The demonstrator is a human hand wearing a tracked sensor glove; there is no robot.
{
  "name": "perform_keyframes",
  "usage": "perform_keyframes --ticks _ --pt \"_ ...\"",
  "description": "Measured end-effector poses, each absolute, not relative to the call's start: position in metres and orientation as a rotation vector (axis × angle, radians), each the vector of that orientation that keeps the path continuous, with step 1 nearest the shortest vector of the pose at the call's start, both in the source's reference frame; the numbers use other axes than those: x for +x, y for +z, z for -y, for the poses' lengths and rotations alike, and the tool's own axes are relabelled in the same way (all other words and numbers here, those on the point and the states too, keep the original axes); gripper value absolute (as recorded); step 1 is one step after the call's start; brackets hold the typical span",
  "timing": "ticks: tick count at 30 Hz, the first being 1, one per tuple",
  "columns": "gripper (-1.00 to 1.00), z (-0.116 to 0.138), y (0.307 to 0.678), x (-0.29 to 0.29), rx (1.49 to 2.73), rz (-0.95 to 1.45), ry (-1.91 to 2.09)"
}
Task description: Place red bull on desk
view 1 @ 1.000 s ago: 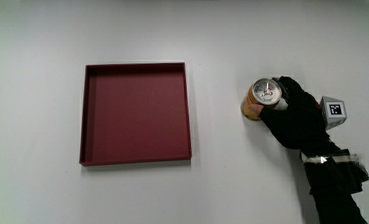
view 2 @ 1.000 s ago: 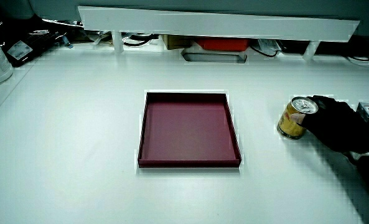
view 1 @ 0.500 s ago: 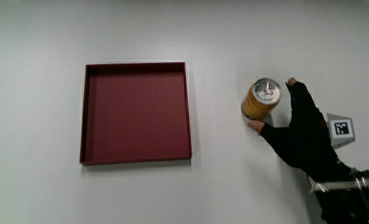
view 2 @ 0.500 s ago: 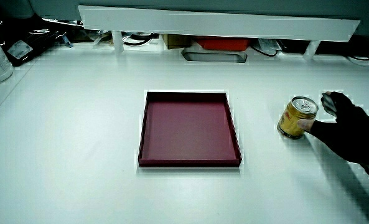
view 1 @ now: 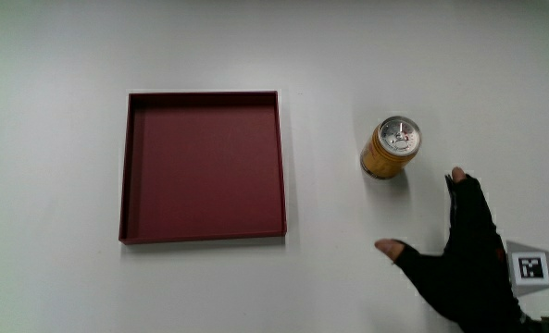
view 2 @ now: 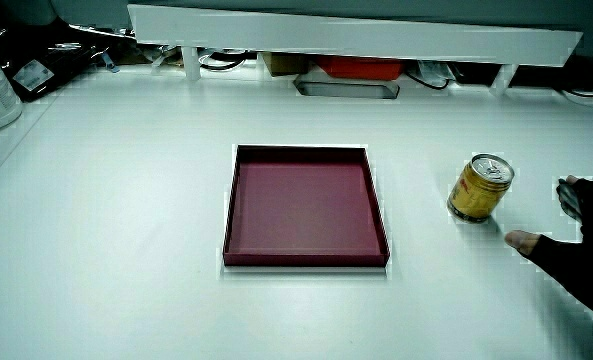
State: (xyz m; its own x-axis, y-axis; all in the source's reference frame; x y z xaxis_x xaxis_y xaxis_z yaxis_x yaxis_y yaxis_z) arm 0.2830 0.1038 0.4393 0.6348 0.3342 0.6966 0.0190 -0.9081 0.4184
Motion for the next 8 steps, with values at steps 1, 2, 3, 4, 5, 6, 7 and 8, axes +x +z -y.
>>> perform_keyframes --ticks 1,2,3,4,5,6,7,8 --pt "-1.00 -0.106 0.437 0.279 2.483 -0.191 1.356" --pt "-1.00 -0.108 0.436 0.278 2.536 -0.058 1.403" --pt "-1.00 -0.111 0.434 0.273 2.502 -0.063 1.474" --pt "-1.00 -0.113 0.431 0.268 2.507 -0.048 1.458" --pt "-1.00 -0.114 0.427 0.263 2.474 -0.065 1.470" --pt "-1.00 -0.116 0.429 0.263 2.469 -0.084 1.387" --pt "-1.00 -0.116 0.428 0.260 2.471 -0.071 1.371" --pt "-1.00 -0.116 0.428 0.259 2.482 -0.046 1.353"
